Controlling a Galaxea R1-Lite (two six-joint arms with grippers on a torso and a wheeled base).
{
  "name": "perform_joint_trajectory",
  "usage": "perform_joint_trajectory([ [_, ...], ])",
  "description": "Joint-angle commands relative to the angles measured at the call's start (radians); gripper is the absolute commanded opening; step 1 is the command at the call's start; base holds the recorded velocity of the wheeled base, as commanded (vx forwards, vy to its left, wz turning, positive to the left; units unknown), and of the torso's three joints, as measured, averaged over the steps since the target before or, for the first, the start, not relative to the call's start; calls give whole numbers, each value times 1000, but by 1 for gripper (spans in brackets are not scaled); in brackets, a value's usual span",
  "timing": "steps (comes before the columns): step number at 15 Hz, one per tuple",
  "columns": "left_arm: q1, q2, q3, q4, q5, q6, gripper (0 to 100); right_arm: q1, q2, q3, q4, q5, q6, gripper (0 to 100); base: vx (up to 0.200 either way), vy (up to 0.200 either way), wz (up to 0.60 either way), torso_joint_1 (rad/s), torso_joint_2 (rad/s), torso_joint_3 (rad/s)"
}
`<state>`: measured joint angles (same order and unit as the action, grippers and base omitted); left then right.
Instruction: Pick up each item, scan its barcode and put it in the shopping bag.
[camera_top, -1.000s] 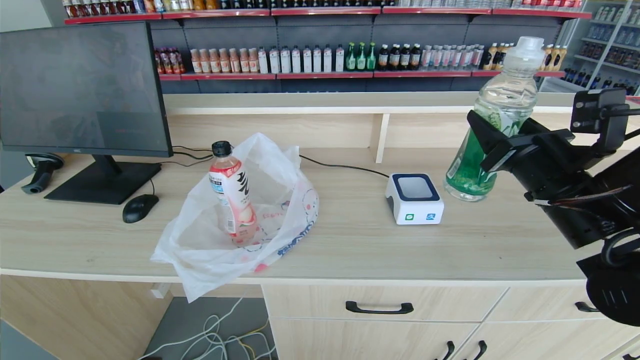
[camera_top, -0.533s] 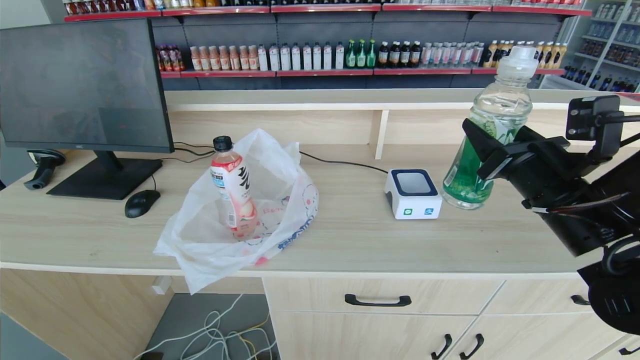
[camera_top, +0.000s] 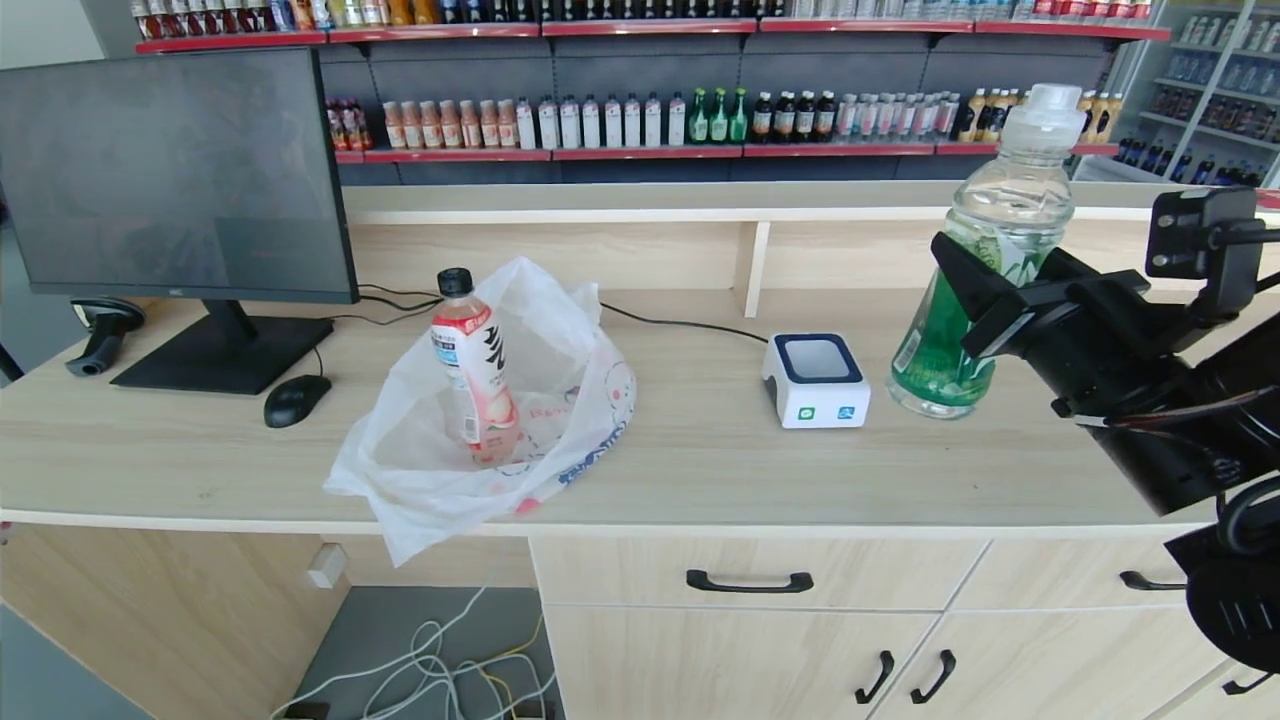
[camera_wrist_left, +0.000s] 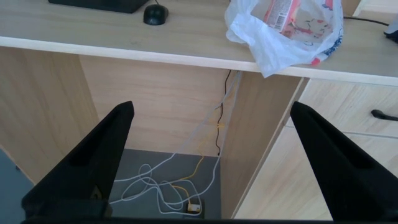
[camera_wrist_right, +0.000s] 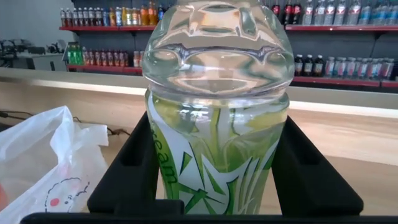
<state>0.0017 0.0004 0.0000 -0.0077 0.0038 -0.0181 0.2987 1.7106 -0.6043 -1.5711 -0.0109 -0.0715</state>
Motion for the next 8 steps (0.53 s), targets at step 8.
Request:
perform_joint_trajectory([
  [8, 0, 1, 0, 0, 1, -3, 100, 13, 4, -11, 0, 0, -1, 0, 0, 200, 0, 2, 4, 4],
])
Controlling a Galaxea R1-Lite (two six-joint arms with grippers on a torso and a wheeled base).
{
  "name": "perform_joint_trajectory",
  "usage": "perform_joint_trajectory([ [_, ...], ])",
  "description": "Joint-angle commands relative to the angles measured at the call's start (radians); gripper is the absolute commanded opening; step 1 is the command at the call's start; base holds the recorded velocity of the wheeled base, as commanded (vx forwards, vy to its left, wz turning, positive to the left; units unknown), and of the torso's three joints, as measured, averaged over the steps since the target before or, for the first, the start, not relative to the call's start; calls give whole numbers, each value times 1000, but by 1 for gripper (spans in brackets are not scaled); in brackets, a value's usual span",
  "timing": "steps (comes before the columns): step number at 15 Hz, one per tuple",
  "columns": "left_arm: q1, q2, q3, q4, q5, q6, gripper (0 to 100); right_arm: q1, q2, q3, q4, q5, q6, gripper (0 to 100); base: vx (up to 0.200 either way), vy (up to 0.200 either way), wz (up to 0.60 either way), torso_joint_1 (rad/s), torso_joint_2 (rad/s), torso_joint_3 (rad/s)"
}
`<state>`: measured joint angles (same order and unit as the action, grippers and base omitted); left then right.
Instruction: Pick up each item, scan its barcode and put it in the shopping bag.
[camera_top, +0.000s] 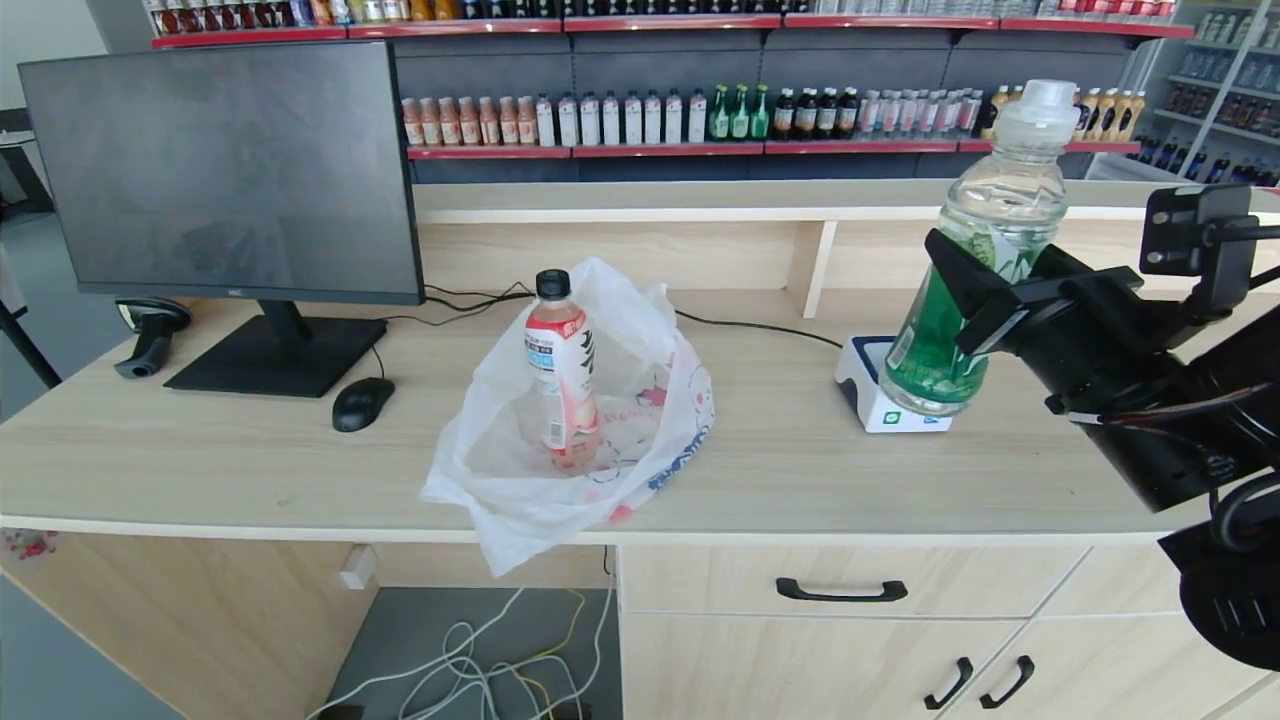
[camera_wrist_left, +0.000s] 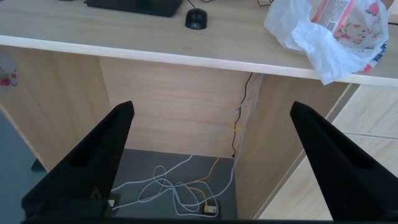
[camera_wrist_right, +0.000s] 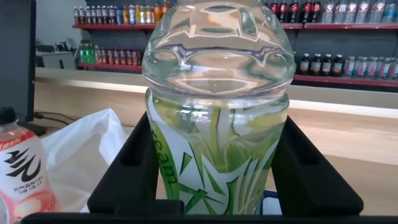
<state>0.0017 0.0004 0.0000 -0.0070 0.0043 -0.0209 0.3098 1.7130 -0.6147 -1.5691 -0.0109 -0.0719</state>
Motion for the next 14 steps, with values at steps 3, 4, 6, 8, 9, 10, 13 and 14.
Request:
perform_joint_trajectory([
  [3, 0, 1, 0, -1, 0, -1, 100, 9, 14, -5, -2, 0, 0, 0, 0, 200, 0, 1, -2, 2],
  [4, 0, 1, 0, -1, 0, 1, 100, 12, 19, -31, -2, 0, -2, 0, 0, 200, 0, 2, 7, 2],
  [6, 0, 1, 0, -1, 0, 1, 100, 14, 30, -54, -2, 0, -2, 0, 0, 0, 0, 0, 0, 0],
  [8, 0, 1, 0, -2, 0, 1, 100, 14, 33, -56, -2, 0, -2, 0, 0, 0, 0, 0, 0, 0],
  [9, 0, 1, 0, -2, 0, 1, 100, 14, 33, -54, -2, 2, -2, 0, 0, 0, 0, 0, 0, 0],
  [10, 0, 0, 0, -1, 0, 1, 100, 14, 34, -57, -2, 0, -2, 0, 0, 0, 0, 0, 0, 0],
  [13, 0, 1, 0, -1, 0, 4, 100, 15, 43, -68, -2, 0, -2, 0, 0, 0, 0, 0, 0, 0],
  [14, 0, 0, 0, -1, 0, 2, 100, 15, 43, -74, -2, 2, -2, 0, 0, 0, 600, 7, 2, 2],
])
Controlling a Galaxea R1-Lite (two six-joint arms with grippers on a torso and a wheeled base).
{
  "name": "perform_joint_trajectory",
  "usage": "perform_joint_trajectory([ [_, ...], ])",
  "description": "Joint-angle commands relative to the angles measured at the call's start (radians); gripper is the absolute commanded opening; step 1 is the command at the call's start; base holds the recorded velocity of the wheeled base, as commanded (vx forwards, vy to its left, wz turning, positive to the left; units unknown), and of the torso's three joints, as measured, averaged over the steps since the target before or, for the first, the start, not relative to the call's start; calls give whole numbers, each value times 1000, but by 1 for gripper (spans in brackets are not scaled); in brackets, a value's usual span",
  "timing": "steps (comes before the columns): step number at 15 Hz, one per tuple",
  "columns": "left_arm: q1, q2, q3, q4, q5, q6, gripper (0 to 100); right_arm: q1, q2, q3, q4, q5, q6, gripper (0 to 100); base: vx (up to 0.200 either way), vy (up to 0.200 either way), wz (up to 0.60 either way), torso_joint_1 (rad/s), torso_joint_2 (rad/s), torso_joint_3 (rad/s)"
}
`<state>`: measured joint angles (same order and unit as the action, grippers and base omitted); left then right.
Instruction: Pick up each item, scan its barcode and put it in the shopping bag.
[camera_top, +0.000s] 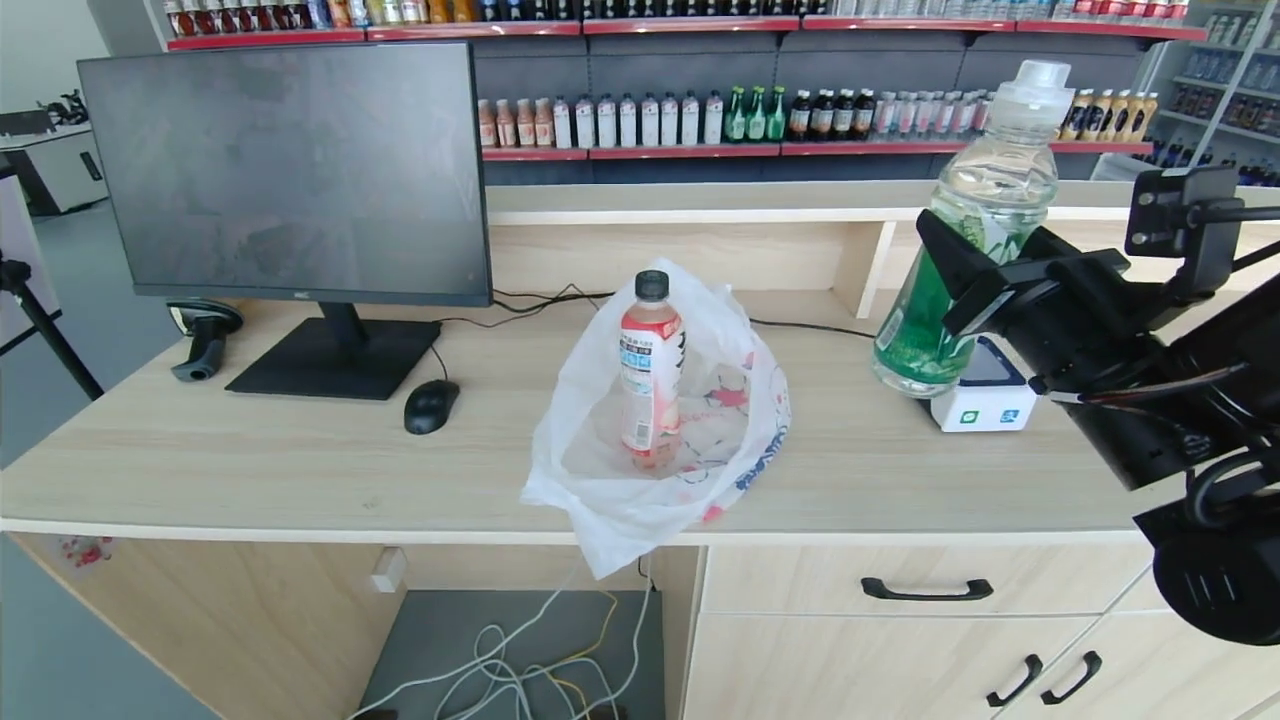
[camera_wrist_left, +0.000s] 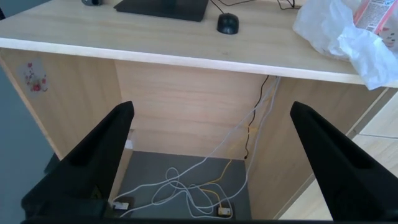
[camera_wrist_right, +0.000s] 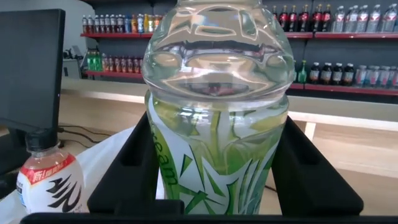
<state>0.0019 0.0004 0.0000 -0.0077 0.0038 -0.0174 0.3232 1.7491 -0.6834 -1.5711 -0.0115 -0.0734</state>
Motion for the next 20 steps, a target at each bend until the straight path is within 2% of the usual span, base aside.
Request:
perform_joint_trajectory([
  [1, 0, 1, 0, -2, 1, -1, 100, 2, 7, -4, 0, 1, 0, 0, 0, 0, 600, -2, 7, 2],
  [7, 0, 1, 0, 0, 1, -1, 100, 2, 4, 1, 0, 1, 1, 0, 0, 0, 600, 6, 5, 2],
  [20, -2, 1, 0, -2, 1, -1, 100, 2, 7, 4, 0, 2, 3, 0, 0, 0, 0, 0, 0, 0],
])
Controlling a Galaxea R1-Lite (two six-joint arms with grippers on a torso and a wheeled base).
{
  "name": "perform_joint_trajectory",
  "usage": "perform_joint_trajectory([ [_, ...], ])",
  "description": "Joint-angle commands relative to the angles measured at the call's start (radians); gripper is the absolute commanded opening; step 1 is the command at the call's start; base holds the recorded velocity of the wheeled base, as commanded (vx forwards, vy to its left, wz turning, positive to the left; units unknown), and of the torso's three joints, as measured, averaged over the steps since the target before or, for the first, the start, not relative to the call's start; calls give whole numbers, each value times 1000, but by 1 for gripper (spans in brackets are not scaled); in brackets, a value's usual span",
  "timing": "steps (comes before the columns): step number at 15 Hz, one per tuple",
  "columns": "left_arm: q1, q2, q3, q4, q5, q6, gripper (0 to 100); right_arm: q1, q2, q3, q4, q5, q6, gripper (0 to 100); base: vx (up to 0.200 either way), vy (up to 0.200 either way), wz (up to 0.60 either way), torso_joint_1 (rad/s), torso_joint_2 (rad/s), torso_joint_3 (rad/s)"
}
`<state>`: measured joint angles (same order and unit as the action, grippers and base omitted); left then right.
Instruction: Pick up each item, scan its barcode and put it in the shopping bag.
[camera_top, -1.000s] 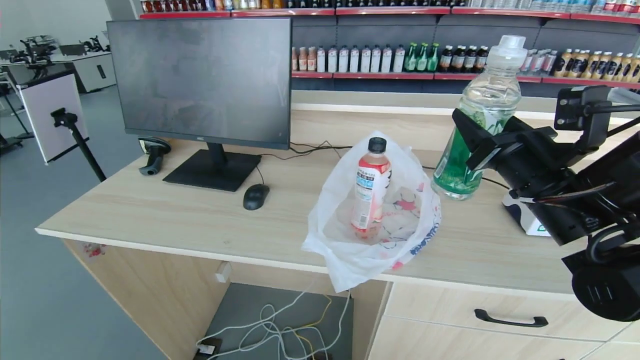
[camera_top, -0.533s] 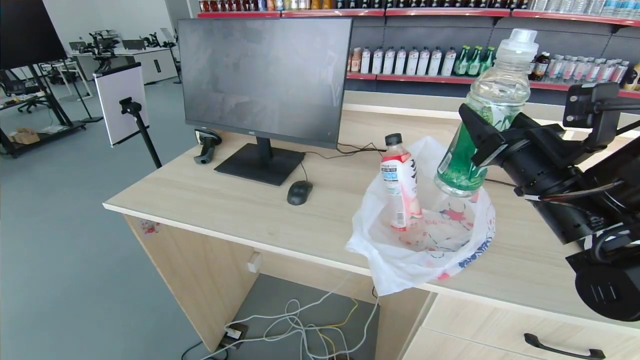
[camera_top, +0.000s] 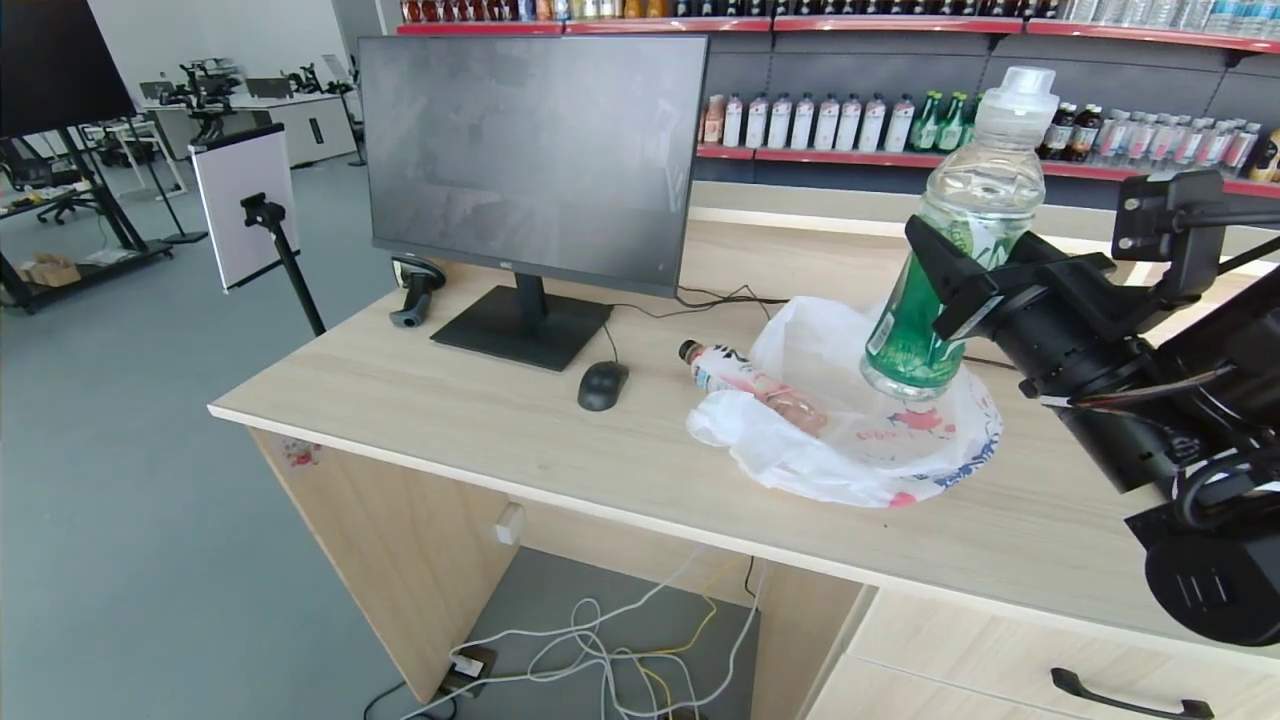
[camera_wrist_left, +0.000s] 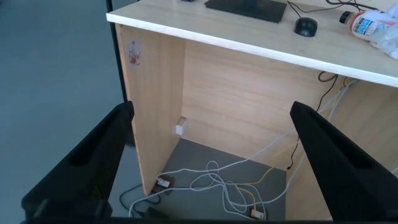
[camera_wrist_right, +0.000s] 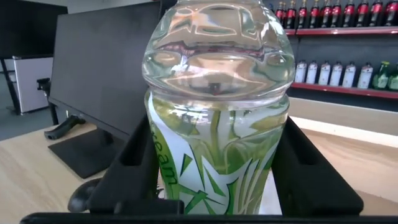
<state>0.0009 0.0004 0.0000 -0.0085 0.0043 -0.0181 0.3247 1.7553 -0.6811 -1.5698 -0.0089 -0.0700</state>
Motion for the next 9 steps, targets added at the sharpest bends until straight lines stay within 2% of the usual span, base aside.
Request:
perform_joint_trajectory([
  [1, 1, 1, 0, -1, 0, 0, 100, 1, 1, 2, -1, 0, -1, 0, 0, 0, 0, 0, 0, 0],
  [4, 1, 1, 0, -2, 0, 0, 100, -9, 30, 3, -1, 0, -1, 0, 0, 0, 0, 0, 0, 0],
  [9, 1, 0, 0, -2, 0, -2, 100, -32, 174, -78, -1, 0, 26, 0, 0, 0, 0, 0, 0, 0],
])
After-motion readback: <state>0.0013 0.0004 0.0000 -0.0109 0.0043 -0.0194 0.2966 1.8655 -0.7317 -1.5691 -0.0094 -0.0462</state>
